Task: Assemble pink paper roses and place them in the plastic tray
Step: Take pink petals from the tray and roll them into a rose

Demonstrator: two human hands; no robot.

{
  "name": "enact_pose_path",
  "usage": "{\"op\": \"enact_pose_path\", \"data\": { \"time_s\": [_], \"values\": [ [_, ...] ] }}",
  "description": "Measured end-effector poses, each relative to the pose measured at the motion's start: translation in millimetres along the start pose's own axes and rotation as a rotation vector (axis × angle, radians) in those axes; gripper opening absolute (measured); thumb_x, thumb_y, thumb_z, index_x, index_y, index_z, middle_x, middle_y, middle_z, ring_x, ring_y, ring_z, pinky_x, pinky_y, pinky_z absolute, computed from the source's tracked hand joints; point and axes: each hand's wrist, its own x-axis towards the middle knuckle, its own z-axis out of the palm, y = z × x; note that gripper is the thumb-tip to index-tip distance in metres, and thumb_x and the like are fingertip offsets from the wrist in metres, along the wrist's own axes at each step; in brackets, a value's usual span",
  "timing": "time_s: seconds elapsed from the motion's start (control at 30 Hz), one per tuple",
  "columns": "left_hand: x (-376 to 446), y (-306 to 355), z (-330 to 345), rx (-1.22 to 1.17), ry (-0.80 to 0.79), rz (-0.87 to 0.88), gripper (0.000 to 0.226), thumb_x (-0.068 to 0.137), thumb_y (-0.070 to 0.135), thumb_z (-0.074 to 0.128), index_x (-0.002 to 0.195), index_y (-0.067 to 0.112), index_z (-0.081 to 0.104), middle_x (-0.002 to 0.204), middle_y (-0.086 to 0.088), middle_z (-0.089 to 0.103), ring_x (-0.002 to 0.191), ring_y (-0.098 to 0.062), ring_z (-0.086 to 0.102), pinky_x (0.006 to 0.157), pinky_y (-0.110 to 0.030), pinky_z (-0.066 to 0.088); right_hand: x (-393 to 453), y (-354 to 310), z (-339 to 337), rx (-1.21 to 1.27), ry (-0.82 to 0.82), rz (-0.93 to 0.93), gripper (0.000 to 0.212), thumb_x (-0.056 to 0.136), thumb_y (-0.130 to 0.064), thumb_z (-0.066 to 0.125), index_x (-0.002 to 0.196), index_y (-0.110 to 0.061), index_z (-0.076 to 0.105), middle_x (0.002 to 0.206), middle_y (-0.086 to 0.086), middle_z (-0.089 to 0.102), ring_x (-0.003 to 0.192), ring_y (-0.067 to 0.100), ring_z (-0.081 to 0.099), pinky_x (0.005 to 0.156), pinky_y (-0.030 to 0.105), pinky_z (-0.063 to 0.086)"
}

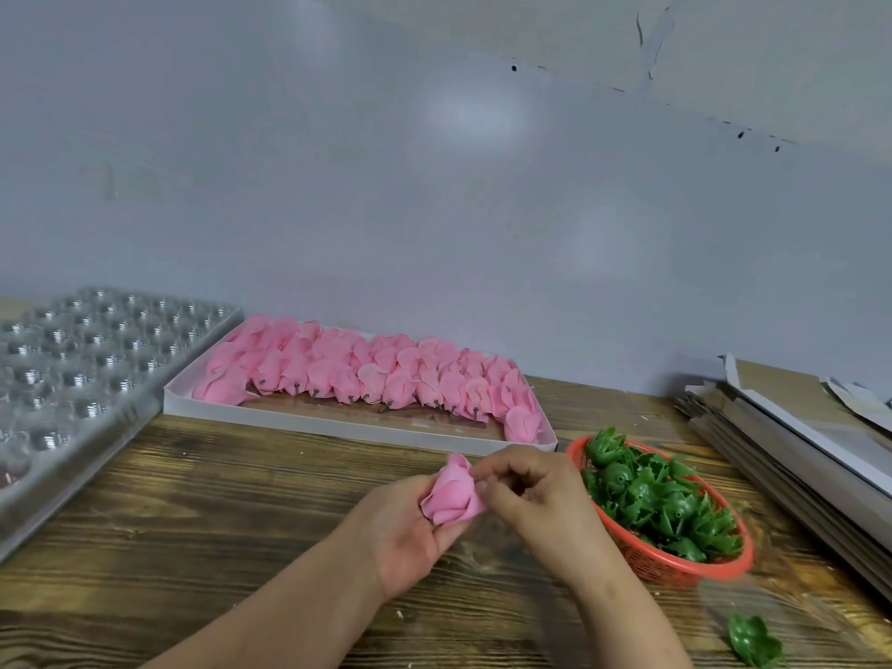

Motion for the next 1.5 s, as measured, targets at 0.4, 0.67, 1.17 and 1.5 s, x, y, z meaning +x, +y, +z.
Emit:
{"op": "enact_pose_path", "data": {
  "time_s": [0.4, 0.67, 1.17, 1.5],
  "values": [
    [1, 0, -2, 0.053, -0.030, -0.060, 0.031, 0.099, 0.016, 0.045, 0.105, -0.006, 0.066, 0.096, -0.027, 0.071, 0.077, -0.033, 0.073, 0.056, -0.041, 0.059, 2, 3, 2, -0.106, 0.010, -0.144, 0.015, 0.077, 0.004, 0.068, 0.074, -0.010, 0.067, 0.076, 0.001, 0.060, 0.071, 0.011, 0.054, 0.065, 0.020, 0.044],
    [1, 1, -2, 0.227, 0.066, -0.067, 0.059, 0.101, 0.044, 0.035, 0.118, -0.007, 0.060, 0.106, -0.024, 0.070, 0.098, -0.033, 0.068, 0.076, -0.042, 0.055, 4, 10, -4, -0.106, 0.096, -0.143, 0.023, 0.074, 0.007, 0.066, 0.066, -0.013, 0.060, 0.074, 0.000, 0.060, 0.070, 0.008, 0.053, 0.064, 0.012, 0.041],
    [0, 0, 0, 0.288, 0.066, -0.079, 0.059, 0.089, 0.045, 0.056, 0.115, -0.007, 0.063, 0.110, -0.021, 0.070, 0.099, -0.029, 0.070, 0.077, -0.037, 0.057, 2, 7, -5, -0.210, -0.003, -0.055, 0.009, 0.076, -0.007, 0.070, 0.074, -0.015, 0.066, 0.077, -0.002, 0.063, 0.072, 0.007, 0.055, 0.068, 0.025, 0.047],
    [-3, -1, -3, 0.530, 0.100, -0.088, 0.036, 0.088, 0.022, 0.066, 0.117, 0.000, 0.061, 0.100, -0.019, 0.073, 0.095, -0.031, 0.071, 0.077, -0.040, 0.056, 3, 11, -6, -0.200, 0.002, -0.050, 0.013, 0.084, -0.008, 0.064, 0.073, -0.015, 0.068, 0.075, -0.004, 0.064, 0.071, 0.003, 0.056, 0.062, 0.014, 0.043]
  ]
}}
